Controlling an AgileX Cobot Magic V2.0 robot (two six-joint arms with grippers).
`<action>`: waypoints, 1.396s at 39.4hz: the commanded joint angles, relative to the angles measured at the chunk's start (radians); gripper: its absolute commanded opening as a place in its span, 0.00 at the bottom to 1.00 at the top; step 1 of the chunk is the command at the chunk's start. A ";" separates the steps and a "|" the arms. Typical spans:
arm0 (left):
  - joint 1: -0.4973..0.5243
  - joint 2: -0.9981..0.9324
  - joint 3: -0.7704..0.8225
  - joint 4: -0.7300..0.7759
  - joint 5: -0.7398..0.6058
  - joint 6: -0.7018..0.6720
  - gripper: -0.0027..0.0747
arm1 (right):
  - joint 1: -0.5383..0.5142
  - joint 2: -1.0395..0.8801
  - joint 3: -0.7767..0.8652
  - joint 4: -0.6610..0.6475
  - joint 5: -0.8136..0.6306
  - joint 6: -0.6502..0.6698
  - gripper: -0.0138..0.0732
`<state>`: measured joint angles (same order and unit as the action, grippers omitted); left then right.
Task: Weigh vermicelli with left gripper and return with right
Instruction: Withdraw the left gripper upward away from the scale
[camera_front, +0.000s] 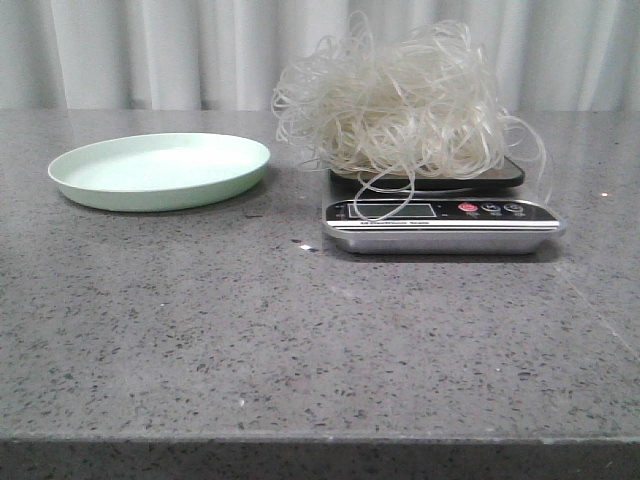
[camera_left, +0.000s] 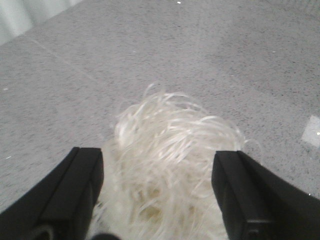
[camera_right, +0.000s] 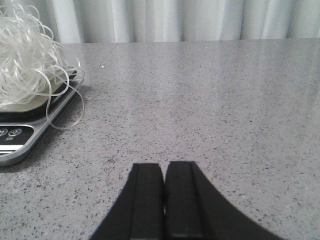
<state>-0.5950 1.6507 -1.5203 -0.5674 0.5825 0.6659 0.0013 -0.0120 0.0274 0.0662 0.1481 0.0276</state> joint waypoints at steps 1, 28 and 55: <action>0.028 -0.090 -0.036 0.057 0.007 -0.096 0.67 | -0.007 -0.014 -0.007 -0.002 -0.084 0.000 0.33; 0.351 -0.581 0.422 0.153 -0.008 -0.247 0.21 | -0.007 -0.014 -0.007 -0.002 -0.098 0.000 0.33; 0.472 -1.211 1.020 0.254 -0.378 -0.247 0.21 | -0.007 -0.014 -0.013 -0.001 -0.251 0.000 0.33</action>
<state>-0.1265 0.4820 -0.5203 -0.3038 0.3397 0.4313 0.0013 -0.0120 0.0274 0.0662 0.0288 0.0276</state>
